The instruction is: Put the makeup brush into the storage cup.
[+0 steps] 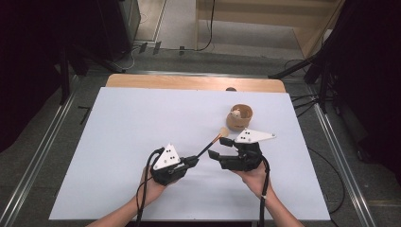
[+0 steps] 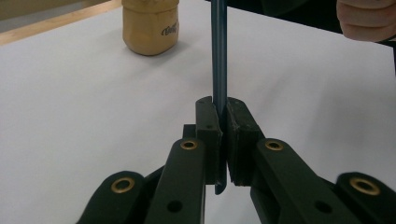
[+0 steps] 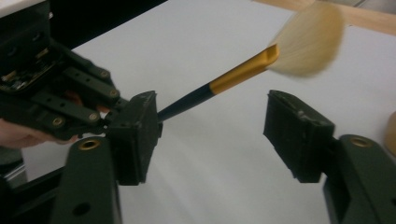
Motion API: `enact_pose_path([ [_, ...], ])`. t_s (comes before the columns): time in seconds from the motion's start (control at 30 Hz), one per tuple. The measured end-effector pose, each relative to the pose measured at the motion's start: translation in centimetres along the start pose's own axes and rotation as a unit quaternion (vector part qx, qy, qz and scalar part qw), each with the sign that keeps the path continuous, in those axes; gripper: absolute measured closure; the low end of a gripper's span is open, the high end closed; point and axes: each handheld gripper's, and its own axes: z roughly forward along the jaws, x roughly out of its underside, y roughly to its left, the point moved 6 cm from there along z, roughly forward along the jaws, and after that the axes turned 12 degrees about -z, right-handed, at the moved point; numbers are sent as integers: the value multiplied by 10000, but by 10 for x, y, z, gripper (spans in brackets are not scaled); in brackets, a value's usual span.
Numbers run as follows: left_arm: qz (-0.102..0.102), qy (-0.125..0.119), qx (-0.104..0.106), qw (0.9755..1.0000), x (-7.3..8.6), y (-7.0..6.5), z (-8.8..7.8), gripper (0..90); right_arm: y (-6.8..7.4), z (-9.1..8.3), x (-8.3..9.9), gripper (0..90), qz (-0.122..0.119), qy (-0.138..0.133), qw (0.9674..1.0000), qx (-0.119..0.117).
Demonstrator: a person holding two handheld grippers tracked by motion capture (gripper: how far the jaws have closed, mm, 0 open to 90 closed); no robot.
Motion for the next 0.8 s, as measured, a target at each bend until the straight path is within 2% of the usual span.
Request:
enact_pose_path([
  [0.1,32,-41,-17,10000,-1,-1,0,860,0,1,-2,486,40,-95,9999,18],
  [0.37,31,-47,-8,10000,0,-3,2,859,1,4,-4,625,179,-263,9995,11],
  [0.53,-1,-108,-39,9999,0,-2,1,858,2,3,-6,705,122,-387,9992,7],
  [0.63,17,-108,-45,9999,0,-3,2,858,3,3,-6,711,160,-421,9990,-42],
  [0.8,49,-77,-57,9999,1,-4,4,858,3,5,-6,694,363,-474,9980,-203],
])
